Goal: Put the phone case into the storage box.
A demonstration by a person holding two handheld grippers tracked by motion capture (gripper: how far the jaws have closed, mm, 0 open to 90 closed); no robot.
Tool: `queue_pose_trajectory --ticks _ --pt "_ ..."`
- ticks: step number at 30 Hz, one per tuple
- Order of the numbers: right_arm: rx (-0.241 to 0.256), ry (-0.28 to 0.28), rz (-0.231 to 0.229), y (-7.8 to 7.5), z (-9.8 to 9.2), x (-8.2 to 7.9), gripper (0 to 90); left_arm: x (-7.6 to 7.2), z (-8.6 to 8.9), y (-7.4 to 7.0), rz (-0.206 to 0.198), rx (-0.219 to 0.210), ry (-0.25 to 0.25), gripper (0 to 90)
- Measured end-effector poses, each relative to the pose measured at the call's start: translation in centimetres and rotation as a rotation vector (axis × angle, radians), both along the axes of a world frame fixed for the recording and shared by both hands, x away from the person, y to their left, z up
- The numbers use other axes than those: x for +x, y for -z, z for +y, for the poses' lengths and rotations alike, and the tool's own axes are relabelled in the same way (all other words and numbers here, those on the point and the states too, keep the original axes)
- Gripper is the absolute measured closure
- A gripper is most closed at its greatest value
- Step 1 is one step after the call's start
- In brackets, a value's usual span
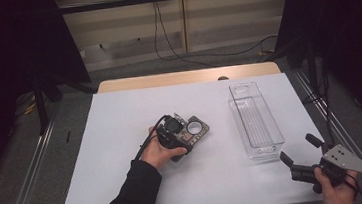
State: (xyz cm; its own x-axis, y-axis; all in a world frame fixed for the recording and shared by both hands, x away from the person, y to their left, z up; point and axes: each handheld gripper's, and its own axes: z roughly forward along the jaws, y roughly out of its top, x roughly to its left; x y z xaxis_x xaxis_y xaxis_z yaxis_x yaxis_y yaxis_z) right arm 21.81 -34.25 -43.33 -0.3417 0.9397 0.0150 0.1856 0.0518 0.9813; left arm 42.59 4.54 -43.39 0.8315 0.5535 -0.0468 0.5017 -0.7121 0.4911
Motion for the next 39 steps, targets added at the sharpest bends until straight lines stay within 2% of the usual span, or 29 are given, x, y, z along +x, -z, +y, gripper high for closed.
queue_pose_trajectory --ticks 5,7,9,11,12,13,14,17,23,28,30,32,34,37,38,39 --pt "0.0 0.0 0.001 0.0 0.0 0.0 0.0 -0.1 0.8 -0.7 -0.044 -0.055 -0.021 12.7" --pt "0.0 0.0 0.001 0.0 0.0 0.0 0.0 -0.2 1.1 -0.9 -0.05 -0.088 -0.029 12.7" --pt "0.001 -0.001 0.001 0.0 0.0 0.0 0.0 -0.3 1.2 -1.0 -0.062 -0.096 -0.025 12.6" --pt "0.001 0.0 0.002 0.0 0.0 0.0 0.0 -0.5 1.2 -1.2 -0.079 -0.125 -0.026 12.7" --pt "0.0 -0.001 0.001 0.0 0.0 0.0 0.0 -0.7 1.3 -1.4 -0.098 -0.154 -0.027 12.7" --pt "0.0 -0.001 0.001 0.0 0.0 0.0 0.0 -0.7 1.3 -1.4 -0.098 -0.154 -0.027 12.6" --pt "0.001 -0.001 0.001 0.0 0.0 0.0 0.0 -0.8 1.4 -1.6 -0.11 -0.174 -0.031 12.7" --pt "0.0 -0.001 0.001 0.0 0.0 0.0 0.0 -1.0 1.6 -1.9 -0.139 -0.187 -0.024 12.7" --pt "0.001 0.0 0.0 0.0 0.0 0.0 0.0 -1.4 2.3 -2.3 -0.167 -0.226 -0.038 12.7" --pt "0.0 0.0 0.002 0.0 0.0 0.0 0.0 -2.4 2.5 -3.0 -0.204 -0.284 -0.025 12.6" --pt "0.001 0.0 0.001 0.0 0.0 0.0 0.0 -2.7 2.6 -3.2 -0.225 -0.286 -0.027 12.7" --pt "0.001 0.0 0.001 0.0 0.0 0.0 0.0 -2.9 2.8 -3.5 -0.23 -0.326 -0.02 12.6" --pt "0.002 -0.001 0.0 0.0 0.0 0.0 0.0 -3.0 3.1 -3.5 -0.236 -0.334 0.003 12.6" --pt "0.0 -0.006 -0.003 0.0 0.0 0.0 0.0 -3.0 3.4 -3.4 -0.251 -0.341 -0.005 12.6" --pt "0.0 -0.006 -0.003 0.0 0.1 0.0 0.0 -3.1 3.7 -3.3 -0.262 -0.361 -0.012 12.6" --pt "0.0 -0.006 -0.003 0.0 0.1 0.0 0.0 -3.1 3.7 -3.3 -0.262 -0.361 -0.012 12.6"
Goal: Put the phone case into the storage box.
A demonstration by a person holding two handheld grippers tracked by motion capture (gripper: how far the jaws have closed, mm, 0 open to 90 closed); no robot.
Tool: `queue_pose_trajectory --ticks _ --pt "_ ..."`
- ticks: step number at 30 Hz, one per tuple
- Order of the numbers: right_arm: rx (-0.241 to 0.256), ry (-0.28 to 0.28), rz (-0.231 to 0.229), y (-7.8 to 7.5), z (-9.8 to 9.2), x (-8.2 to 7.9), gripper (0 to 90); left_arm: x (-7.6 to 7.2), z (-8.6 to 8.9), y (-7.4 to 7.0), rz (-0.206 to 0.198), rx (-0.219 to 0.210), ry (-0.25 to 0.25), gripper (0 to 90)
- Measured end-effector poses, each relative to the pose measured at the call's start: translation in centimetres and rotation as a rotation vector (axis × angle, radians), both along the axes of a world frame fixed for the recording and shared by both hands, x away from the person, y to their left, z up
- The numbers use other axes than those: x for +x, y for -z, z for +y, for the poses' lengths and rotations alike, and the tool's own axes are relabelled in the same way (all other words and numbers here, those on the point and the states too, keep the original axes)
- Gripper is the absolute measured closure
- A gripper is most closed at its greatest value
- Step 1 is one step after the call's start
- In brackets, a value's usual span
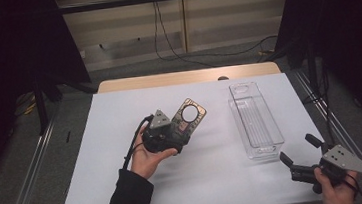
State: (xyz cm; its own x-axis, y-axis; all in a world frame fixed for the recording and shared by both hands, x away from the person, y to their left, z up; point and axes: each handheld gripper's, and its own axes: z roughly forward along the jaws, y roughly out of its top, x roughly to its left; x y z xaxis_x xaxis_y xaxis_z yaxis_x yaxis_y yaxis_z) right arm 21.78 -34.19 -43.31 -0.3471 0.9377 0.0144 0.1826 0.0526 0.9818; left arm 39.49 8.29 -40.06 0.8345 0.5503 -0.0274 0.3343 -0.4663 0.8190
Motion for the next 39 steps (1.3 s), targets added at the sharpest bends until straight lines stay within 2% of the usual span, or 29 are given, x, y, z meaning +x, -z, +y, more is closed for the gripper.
queue_pose_trajectory --ticks 2,3,5,7,9,12,19,20,22,28,29,30,33,35,38,39 --pt "0.002 0.001 0.0 0.0 0.0 0.0 0.0 -0.1 0.4 0.0 -0.009 -0.02 -0.008 12.6" --pt "0.0 0.002 -0.001 0.0 0.0 0.0 0.0 -0.2 0.6 -0.1 -0.028 -0.026 -0.001 12.6" --pt "-0.007 0.001 -0.002 -0.1 0.0 0.0 0.0 -0.4 0.9 -0.2 -0.042 -0.071 0.011 12.6" --pt "-0.008 -0.001 -0.001 -0.1 0.0 0.0 0.0 -0.6 1.2 -0.3 -0.058 -0.082 0.014 12.6" --pt "-0.009 -0.008 0.006 -0.1 0.0 0.0 0.0 -0.9 1.6 -0.3 -0.06 -0.112 0.017 12.6" --pt "-0.015 -0.008 0.002 -0.2 0.1 -0.1 0.0 -1.2 1.9 -0.5 -0.073 -0.124 0.011 12.6" --pt "0.006 -0.013 0.006 -0.3 0.1 -0.1 0.0 -2.2 3.6 -2.0 -0.114 -0.188 0.006 12.6" --pt "0.014 -0.018 0.005 -0.4 0.1 -0.1 0.0 -2.3 3.8 -2.2 -0.112 -0.198 0.004 12.6" --pt "0.033 -0.022 0.0 -0.5 0.3 -0.1 0.0 -2.5 4.3 -2.5 -0.107 -0.218 0.036 12.6" --pt "0.039 -0.053 -0.001 -0.8 0.8 0.1 0.0 -3.4 5.1 -2.3 -0.1 -0.247 0.066 12.6" --pt "0.047 -0.054 -0.004 -0.9 0.9 0.1 0.0 -3.6 5.2 -2.2 -0.097 -0.251 0.068 12.5" --pt "0.076 -0.052 -0.003 -1.1 1.2 0.2 0.0 -3.9 5.4 -2.0 -0.101 -0.256 0.075 12.6" --pt "0.092 -0.059 -0.011 -1.5 1.6 0.1 0.0 -4.5 5.5 -2.0 -0.112 -0.263 0.09 12.5" --pt "0.103 -0.085 -0.014 -1.9 2.0 0.2 0.0 -4.7 5.4 -1.9 -0.093 -0.275 0.099 12.5" --pt "0.108 -0.135 -0.009 -2.2 2.9 0.3 0.0 -5.0 5.3 -1.8 -0.09 -0.264 0.108 12.5" --pt "0.104 -0.156 -0.008 -2.3 3.3 0.3 0.0 -5.3 5.0 -1.8 -0.092 -0.264 0.127 12.5"
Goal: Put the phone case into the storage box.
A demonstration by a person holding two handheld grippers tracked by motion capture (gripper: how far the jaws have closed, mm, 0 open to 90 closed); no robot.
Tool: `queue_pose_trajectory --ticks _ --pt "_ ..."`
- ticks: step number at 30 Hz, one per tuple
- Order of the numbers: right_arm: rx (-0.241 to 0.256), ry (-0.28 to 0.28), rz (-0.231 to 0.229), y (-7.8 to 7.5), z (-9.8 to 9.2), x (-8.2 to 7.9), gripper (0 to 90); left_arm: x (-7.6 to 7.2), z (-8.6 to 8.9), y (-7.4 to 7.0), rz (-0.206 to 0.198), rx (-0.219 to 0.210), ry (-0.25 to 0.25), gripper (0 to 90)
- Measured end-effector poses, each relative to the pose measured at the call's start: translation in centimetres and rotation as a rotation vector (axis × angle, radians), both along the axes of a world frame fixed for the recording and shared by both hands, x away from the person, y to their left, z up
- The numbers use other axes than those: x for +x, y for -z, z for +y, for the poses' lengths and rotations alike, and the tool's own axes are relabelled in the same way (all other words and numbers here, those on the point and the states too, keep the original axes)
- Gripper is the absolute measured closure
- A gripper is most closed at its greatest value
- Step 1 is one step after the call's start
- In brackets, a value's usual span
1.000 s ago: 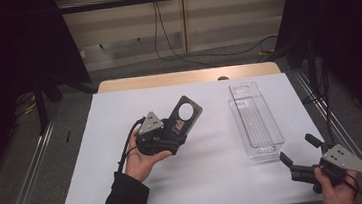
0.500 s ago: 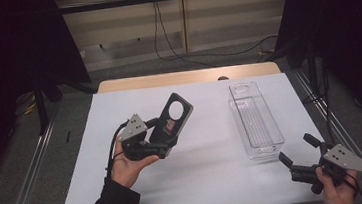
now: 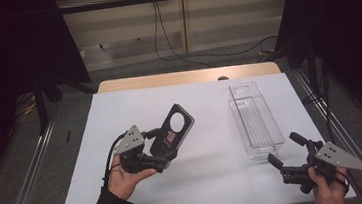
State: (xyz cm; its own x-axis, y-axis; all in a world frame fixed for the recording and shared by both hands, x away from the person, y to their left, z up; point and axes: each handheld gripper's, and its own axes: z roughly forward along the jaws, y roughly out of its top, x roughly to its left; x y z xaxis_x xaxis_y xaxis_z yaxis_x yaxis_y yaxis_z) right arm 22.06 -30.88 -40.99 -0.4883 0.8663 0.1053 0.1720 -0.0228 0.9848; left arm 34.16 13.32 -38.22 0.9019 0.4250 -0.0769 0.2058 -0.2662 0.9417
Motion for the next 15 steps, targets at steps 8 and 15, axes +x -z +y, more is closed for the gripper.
queue_pose_trajectory --ticks 8,15 --pt "-0.021 -0.109 0.007 -0.2 2.4 0.6 0.0 -0.6 -0.9 0.6 0.025 0.001 0.038 12.5" --pt "-0.015 -0.177 -0.001 -0.9 3.3 1.5 0.0 -1.4 -1.2 0.7 0.033 -0.017 0.064 12.5"
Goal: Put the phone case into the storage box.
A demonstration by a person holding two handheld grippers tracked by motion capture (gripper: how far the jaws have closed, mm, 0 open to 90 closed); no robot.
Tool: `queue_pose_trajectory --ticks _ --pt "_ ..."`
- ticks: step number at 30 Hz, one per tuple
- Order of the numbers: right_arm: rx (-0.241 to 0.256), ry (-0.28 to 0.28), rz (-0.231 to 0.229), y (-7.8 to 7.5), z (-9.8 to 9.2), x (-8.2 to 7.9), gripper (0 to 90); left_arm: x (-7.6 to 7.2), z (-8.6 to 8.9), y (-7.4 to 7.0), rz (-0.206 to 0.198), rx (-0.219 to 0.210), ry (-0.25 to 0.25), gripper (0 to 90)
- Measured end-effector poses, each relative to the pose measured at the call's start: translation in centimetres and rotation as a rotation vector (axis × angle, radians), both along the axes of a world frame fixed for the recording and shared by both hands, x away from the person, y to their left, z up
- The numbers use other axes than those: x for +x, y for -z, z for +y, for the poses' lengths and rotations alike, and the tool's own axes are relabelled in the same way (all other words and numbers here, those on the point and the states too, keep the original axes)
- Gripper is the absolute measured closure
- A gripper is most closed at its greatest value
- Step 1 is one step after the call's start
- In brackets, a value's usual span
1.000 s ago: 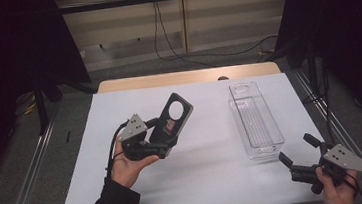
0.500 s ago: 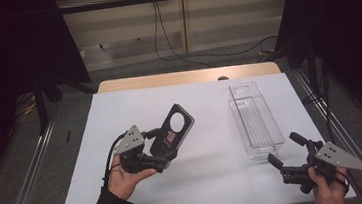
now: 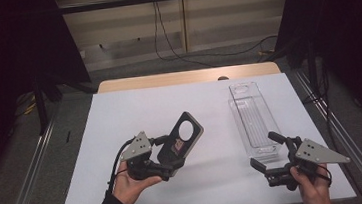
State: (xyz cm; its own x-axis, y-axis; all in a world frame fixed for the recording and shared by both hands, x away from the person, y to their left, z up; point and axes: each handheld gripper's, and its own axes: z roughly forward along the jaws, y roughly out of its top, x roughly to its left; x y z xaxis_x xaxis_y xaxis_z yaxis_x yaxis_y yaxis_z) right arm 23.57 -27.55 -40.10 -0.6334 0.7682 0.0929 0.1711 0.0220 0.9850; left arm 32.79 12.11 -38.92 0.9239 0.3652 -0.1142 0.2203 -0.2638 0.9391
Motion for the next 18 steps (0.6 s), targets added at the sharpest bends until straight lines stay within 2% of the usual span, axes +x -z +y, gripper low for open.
queue_pose_trajectory --ticks 6,10,15,18 --pt "0.005 -0.089 0.01 -0.4 1.3 1.1 0.0 -0.2 -0.5 0.6 0.007 0.019 0.026 12.5" --pt "0.015 -0.116 0.011 -0.7 1.9 1.7 0.0 -0.5 -0.7 0.6 0.005 0.014 0.051 12.5" --pt "-0.002 -0.178 0.011 -1.7 3.0 2.7 0.0 -0.9 -0.9 0.6 0.003 0.01 0.074 12.5" --pt "0.014 -0.199 0.008 -1.4 3.7 2.7 0.0 -1.1 -1.1 0.7 0.007 0.011 0.088 12.5"
